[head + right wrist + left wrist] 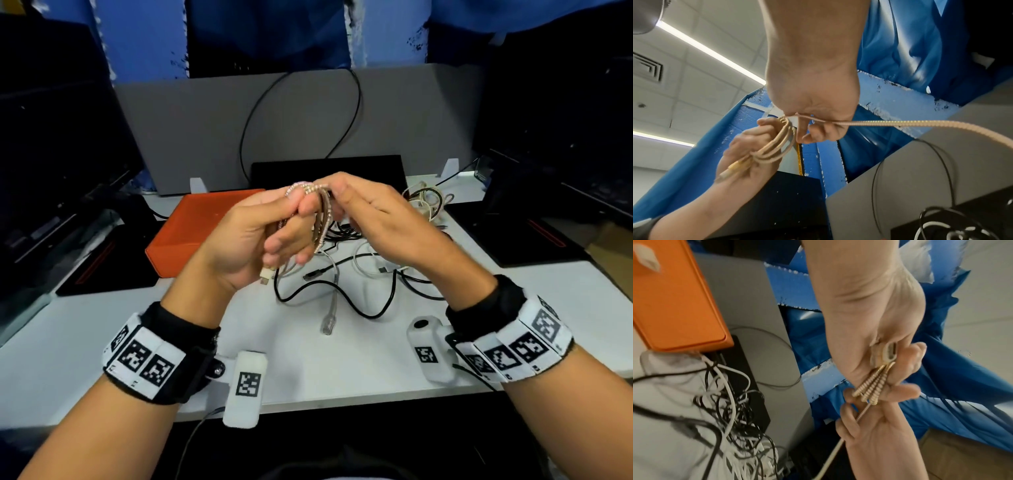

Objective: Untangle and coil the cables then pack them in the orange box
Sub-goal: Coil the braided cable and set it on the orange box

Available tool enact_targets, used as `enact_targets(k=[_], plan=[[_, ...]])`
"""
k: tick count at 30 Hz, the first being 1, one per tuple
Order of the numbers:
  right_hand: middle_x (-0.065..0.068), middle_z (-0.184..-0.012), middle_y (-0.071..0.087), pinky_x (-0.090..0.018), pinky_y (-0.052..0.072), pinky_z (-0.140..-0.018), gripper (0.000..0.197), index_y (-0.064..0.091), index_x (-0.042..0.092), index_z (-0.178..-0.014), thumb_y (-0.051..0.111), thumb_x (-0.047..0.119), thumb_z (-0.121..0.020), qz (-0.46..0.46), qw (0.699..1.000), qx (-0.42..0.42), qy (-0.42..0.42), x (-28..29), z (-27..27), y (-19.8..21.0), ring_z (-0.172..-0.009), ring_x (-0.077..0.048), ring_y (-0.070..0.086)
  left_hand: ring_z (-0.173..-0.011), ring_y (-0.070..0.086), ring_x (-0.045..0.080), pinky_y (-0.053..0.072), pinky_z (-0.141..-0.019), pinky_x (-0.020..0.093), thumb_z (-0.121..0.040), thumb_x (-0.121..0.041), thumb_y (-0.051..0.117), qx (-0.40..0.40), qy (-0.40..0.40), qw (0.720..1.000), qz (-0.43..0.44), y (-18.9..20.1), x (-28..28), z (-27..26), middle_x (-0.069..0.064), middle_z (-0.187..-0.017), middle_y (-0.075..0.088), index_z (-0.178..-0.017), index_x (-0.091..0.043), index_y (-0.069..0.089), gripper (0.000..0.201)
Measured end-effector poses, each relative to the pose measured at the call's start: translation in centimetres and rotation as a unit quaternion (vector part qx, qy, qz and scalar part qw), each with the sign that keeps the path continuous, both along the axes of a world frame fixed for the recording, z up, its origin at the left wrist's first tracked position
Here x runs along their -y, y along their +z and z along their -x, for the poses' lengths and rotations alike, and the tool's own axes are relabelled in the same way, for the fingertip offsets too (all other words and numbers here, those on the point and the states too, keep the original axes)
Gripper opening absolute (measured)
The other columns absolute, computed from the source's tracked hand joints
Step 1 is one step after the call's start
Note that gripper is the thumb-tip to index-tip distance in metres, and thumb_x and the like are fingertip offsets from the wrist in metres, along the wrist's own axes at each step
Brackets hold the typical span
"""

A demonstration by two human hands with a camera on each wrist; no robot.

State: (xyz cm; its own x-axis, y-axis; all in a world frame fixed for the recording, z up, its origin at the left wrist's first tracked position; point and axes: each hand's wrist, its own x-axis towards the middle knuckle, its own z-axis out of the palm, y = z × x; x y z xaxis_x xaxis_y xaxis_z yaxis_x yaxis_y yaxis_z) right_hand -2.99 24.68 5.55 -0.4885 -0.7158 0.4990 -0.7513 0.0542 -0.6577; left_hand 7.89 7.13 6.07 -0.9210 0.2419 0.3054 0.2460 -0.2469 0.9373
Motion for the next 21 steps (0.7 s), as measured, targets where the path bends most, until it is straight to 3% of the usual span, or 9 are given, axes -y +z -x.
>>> enact_targets(k=[2,3,6,8,10,12,14,16,21], plan=[[0.008,-0.079,0.064,-0.026,0.041,-0.063,0.049,0.065,0.008,-0.111,0.032,0.044,-0.111,0.033,0.998,0.056,0.027,0.5,-0.4,-0.3,-0.067,-0.004,0.052,-0.051,0.055,0.015,0.055,-0.078,0.033,-0.105,-0.019,0.031,0.004,-0.039,0.998,-0.054,0.0,-0.6,0.1,-0.004,-0.050,0.050,-0.086,-0.012,0.052,0.030],[-0.009,-0.084,0.066,-0.037,0.041,-0.062,0.052,0.063,0.004,-0.110,0.033,0.047,-0.110,0.045,0.995,0.079,0.040,0.7,-0.5,-0.3,-0.068,-0.019,0.052,-0.063,0.061,0.019,0.055,-0.087,0.036,-0.105,-0.021,0.029,0.007,-0.051,0.996,-0.072,0.0,-0.8,0.0,-0.001,-0.054,0.054,-0.085,-0.012,0.051,0.031],[-0.035,-0.096,0.060,-0.055,0.042,-0.065,0.054,0.058,0.001,-0.103,0.038,0.051,-0.106,0.060,0.987,0.133,0.065,1.1,-0.6,-0.2,-0.073,-0.041,0.053,-0.076,0.065,0.025,0.053,-0.092,0.037,-0.104,-0.034,0.031,0.035,-0.030,0.994,-0.100,0.3,-1.4,-0.1,0.006,-0.062,0.060,-0.074,-0.016,0.051,0.041],[-0.031,-0.092,0.061,-0.059,0.045,-0.066,0.043,0.056,0.014,-0.091,0.041,0.051,-0.106,0.069,0.983,0.154,0.074,1.0,-0.7,0.0,-0.075,-0.046,0.055,-0.067,0.062,0.022,0.056,-0.084,0.036,-0.104,-0.041,0.033,0.041,0.025,0.995,-0.091,0.3,-1.7,0.1,0.004,-0.056,0.056,-0.068,-0.017,0.048,0.046],[-0.024,-0.091,0.059,-0.042,0.046,-0.060,0.036,0.057,0.015,-0.095,0.039,0.043,-0.110,0.082,0.977,0.178,0.079,0.9,-0.7,0.0,-0.074,-0.032,0.055,-0.059,0.058,0.019,0.056,-0.078,0.036,-0.107,-0.037,0.033,0.027,0.080,0.994,-0.076,0.2,-1.9,0.5,0.001,-0.054,0.051,-0.073,-0.015,0.048,0.043],[-0.037,-0.098,0.057,-0.028,0.046,-0.063,0.036,0.057,0.005,-0.105,0.037,0.035,-0.113,0.101,0.970,0.198,0.097,1.0,-0.7,-0.2,-0.077,-0.026,0.057,-0.058,0.058,0.017,0.057,-0.078,0.037,-0.108,-0.033,0.035,0.011,0.123,0.991,-0.050,0.0,-1.9,0.6,0.000,-0.057,0.051,-0.084,-0.010,0.052,0.038],[-0.042,-0.103,0.055,-0.036,0.046,-0.069,0.033,0.060,0.015,-0.100,0.038,0.037,-0.112,0.118,0.970,0.188,0.096,1.2,-0.8,-0.3,-0.079,-0.034,0.057,-0.058,0.059,0.018,0.058,-0.077,0.035,-0.108,-0.030,0.035,0.005,0.140,0.990,-0.022,0.0,-1.9,0.6,0.001,-0.058,0.051,-0.093,-0.006,0.057,0.036],[-0.033,-0.095,0.059,-0.036,0.044,-0.069,0.031,0.057,0.025,-0.090,0.039,0.040,-0.110,0.111,0.979,0.155,0.074,1.5,-0.9,-0.4,-0.080,-0.045,0.058,-0.053,0.058,0.018,0.057,-0.072,0.031,-0.106,-0.033,0.033,0.027,0.128,0.991,-0.024,0.0,-1.8,0.5,0.000,-0.051,0.048,-0.090,-0.006,0.060,0.042],[-0.015,-0.081,0.055,-0.052,0.046,-0.065,0.035,0.051,0.015,-0.092,0.039,0.044,-0.109,0.085,0.993,0.076,0.034,1.9,-1.1,-1.1,-0.070,-0.027,0.053,-0.044,0.052,0.017,0.055,-0.073,0.031,-0.108,-0.039,0.030,0.053,0.052,0.995,-0.068,-0.5,-1.5,0.7,-0.006,-0.036,0.034,-0.065,-0.016,0.053,0.054]])
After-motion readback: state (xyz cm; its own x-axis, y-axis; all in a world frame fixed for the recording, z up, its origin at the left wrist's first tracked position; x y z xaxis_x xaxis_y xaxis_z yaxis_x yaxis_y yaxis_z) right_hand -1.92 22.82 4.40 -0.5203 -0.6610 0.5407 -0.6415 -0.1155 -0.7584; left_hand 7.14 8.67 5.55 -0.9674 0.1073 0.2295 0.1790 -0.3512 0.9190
